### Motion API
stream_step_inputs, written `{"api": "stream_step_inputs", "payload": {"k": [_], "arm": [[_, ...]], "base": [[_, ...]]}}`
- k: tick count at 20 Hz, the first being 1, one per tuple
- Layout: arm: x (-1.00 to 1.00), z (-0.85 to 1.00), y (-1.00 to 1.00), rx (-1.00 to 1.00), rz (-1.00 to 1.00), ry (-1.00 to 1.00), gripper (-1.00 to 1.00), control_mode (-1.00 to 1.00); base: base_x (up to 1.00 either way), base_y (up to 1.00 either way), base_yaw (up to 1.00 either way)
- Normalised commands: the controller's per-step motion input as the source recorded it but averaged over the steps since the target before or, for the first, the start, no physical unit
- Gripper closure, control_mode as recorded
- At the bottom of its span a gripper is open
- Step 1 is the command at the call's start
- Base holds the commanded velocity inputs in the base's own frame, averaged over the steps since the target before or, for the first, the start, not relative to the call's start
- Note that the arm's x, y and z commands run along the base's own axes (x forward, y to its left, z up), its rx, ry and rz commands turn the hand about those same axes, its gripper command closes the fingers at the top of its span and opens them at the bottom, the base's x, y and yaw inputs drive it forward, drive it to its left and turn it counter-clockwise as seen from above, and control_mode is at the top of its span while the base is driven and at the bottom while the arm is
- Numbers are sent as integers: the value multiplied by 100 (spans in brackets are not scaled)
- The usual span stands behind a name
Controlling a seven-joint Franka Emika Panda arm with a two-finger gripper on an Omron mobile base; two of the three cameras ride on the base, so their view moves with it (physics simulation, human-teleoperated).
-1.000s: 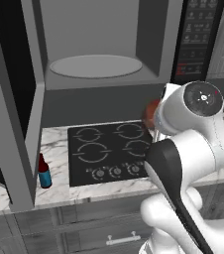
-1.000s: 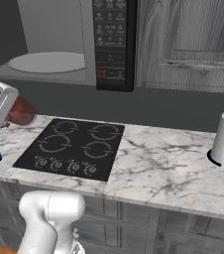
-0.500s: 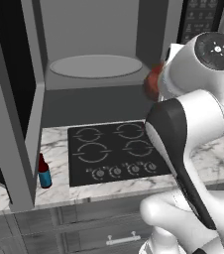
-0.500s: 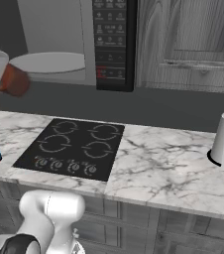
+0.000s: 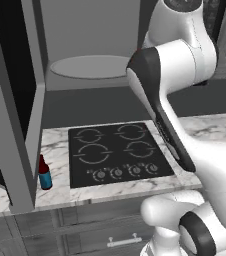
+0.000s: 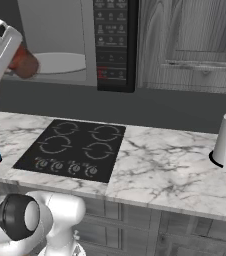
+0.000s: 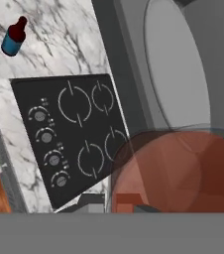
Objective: Place the microwavable item in the microwave. Then, close the microwave door and press the start button.
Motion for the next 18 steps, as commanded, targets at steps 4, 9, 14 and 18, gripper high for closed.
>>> {"api": "stream_step_inputs", "payload": {"k": [4, 9, 14, 18], "arm": [[95, -25, 0, 0, 2, 0, 100, -100], [85, -26, 2, 0, 3, 0, 100, -100], [82, -12, 13, 0, 3, 0, 100, -100], [86, -6, 20, 0, 2, 0, 100, -100]], "base": [[0, 0, 0], [0, 0, 0], [0, 0, 0], [0, 0, 0]]}}
